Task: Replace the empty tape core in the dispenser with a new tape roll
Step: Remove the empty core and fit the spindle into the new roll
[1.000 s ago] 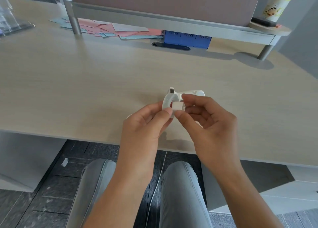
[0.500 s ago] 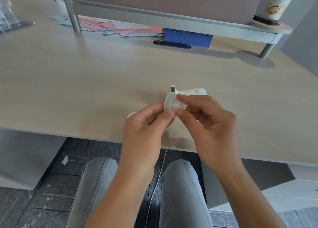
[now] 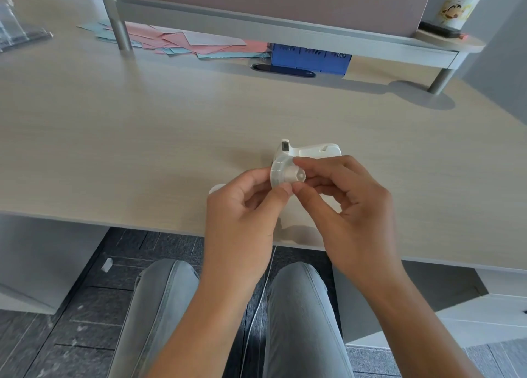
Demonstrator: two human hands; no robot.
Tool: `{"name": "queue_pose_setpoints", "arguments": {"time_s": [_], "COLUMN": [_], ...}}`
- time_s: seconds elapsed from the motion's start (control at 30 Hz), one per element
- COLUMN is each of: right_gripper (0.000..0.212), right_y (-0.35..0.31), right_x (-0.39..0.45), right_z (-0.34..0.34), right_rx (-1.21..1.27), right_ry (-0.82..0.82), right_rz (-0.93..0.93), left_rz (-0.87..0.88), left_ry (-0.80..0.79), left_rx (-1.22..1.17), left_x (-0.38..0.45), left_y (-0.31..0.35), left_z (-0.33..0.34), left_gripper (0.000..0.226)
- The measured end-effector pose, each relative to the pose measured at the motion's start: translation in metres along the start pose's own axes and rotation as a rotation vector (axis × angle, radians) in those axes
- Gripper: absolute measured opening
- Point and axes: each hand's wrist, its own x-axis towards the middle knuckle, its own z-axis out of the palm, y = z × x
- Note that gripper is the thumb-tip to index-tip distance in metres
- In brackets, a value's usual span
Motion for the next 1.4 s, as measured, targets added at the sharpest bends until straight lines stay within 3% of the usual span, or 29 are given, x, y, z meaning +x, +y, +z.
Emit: {"name": "queue_pose_setpoints", "arguments": {"time_s": [0.23, 0.5, 0.67, 0.87, 1.4], "right_gripper": [0.027, 0.028, 0.025, 0.029, 0.019], "right_y": [0.004, 0.001, 0.003, 0.006, 0.001], "right_x": [-0.001, 0.004, 0.009, 0.007, 0.002], "right_z": [0.001, -0.007, -0.017, -0.022, -0.020], "right_rx": [-0.081, 0.186, 0.285, 0.534, 0.471], "right_ry": [0.029, 0.007, -0.154, -0.161, -0.033], "right_rz": [-0.091, 0.209, 0.390, 0.428, 0.396], "left_rz": [0.001, -0.022, -0.081, -0.105, -0.021], "left_ry": [0.027, 0.043, -0.017, -0.046, -0.021], "left_rx": [0.039, 0.052, -0.046, -0.135, 0.005], "left_x": [0.002, 0.002, 0.003, 0.000, -0.001], "left_y": [-0.003, -0.001, 0.000, -0.002, -0.003], "left_z": [0.001, -0.001, -0.002, -0.001, -0.001], "left_gripper": [0.022, 0.026, 0.021, 0.020, 0.014]}}
